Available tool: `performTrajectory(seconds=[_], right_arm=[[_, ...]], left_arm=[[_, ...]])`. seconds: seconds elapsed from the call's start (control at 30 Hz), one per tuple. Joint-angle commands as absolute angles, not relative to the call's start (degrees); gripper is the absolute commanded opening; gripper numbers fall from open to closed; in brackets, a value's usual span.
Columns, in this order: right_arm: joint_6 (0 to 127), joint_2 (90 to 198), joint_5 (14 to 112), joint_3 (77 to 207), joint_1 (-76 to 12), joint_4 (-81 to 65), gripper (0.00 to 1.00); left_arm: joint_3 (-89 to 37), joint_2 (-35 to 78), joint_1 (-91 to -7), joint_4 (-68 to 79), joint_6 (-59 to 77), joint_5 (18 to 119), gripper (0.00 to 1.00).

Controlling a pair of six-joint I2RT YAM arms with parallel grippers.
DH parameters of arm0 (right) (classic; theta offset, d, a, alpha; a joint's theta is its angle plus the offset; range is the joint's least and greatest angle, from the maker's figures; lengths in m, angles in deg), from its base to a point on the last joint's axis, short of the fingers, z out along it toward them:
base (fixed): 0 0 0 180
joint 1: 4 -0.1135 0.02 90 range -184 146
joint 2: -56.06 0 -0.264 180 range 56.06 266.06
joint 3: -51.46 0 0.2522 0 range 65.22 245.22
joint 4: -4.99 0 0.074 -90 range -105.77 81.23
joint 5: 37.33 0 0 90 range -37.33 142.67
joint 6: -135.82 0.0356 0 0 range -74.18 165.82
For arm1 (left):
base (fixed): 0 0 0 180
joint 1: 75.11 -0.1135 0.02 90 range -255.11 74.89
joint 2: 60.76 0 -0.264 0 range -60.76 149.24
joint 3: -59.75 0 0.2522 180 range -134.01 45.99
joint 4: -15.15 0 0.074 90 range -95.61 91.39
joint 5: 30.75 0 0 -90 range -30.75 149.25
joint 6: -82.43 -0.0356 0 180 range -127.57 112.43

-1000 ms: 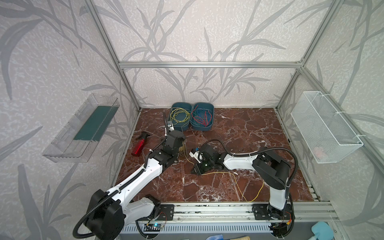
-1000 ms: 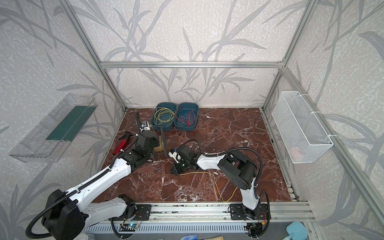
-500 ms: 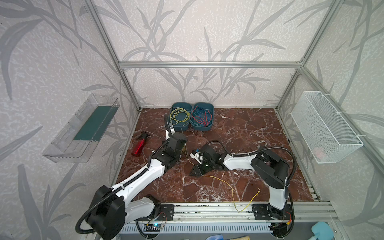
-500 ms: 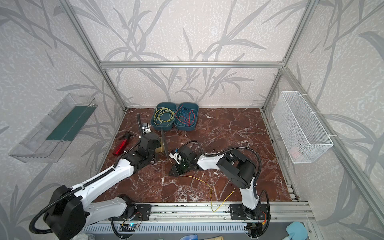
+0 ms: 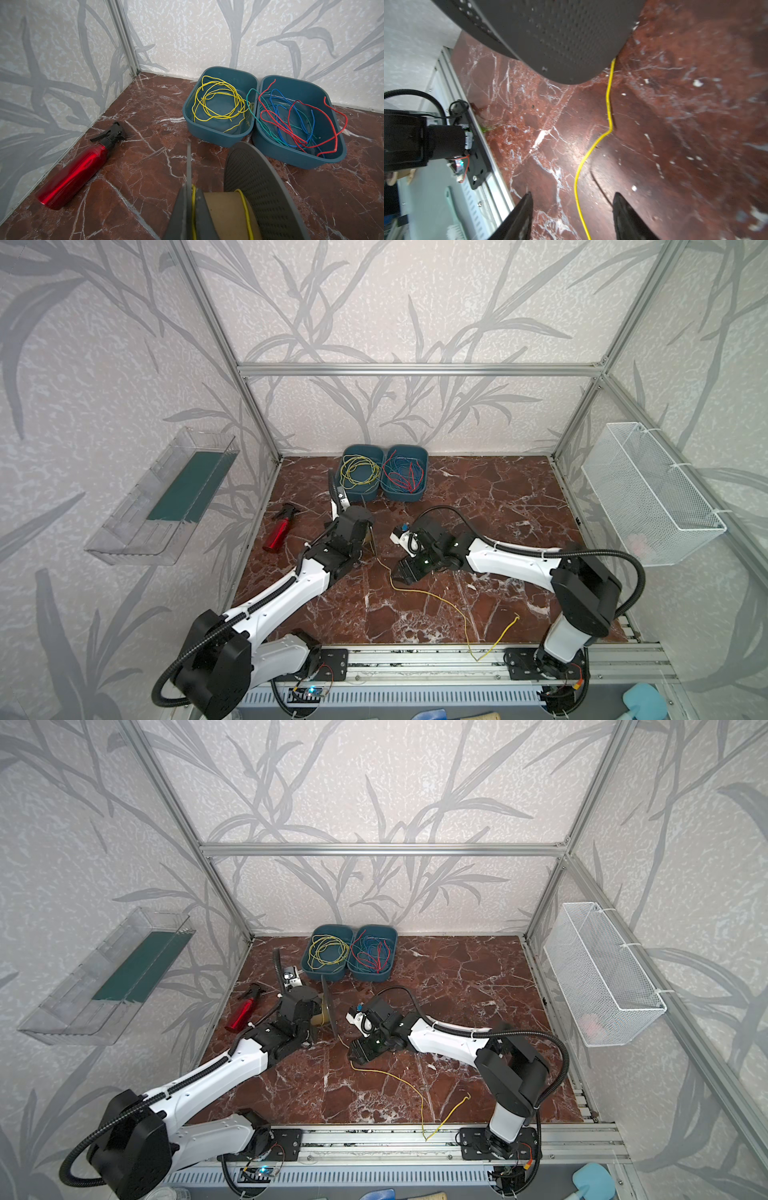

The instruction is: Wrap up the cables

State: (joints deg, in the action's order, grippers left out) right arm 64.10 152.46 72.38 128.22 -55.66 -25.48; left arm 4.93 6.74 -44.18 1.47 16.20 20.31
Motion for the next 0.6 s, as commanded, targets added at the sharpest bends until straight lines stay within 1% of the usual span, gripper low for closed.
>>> performTrajectory(seconds=[0.0, 0.07, 0.13, 0.27, 0.37, 0.57], right_arm=[[57.99, 147.50, 63.36, 130.13, -55.48, -39.13, 0.62], [57.16, 145.28, 59.85, 129.37, -55.42, -43.45, 0.62], [57.36, 143.19, 58.12, 127.92, -55.49, -47.60, 0.60], [58.35, 139.71, 56.21, 124.02, -55.83, -52.13, 0.49], [59.32, 138.21, 57.33, 120.83, -56.41, -52.06, 0.40], [60.04, 139.77, 57.56, 116.06, -57.33, -46.62, 0.39]], left_arm=[[6.88, 7.72, -43.90, -2.35, 16.79, 21.24, 0.00], [6.88, 7.53, -43.89, -2.32, 16.78, 21.26, 0.00], [6.80, 7.44, -43.91, -2.37, 16.69, 21.38, 0.00], [6.71, 7.65, -43.90, -2.41, 16.90, 21.82, 0.00], [6.59, 7.71, -43.83, -2.41, 17.04, 22.16, 0.00], [6.57, 7.16, -43.86, -2.56, 16.87, 22.20, 0.00]])
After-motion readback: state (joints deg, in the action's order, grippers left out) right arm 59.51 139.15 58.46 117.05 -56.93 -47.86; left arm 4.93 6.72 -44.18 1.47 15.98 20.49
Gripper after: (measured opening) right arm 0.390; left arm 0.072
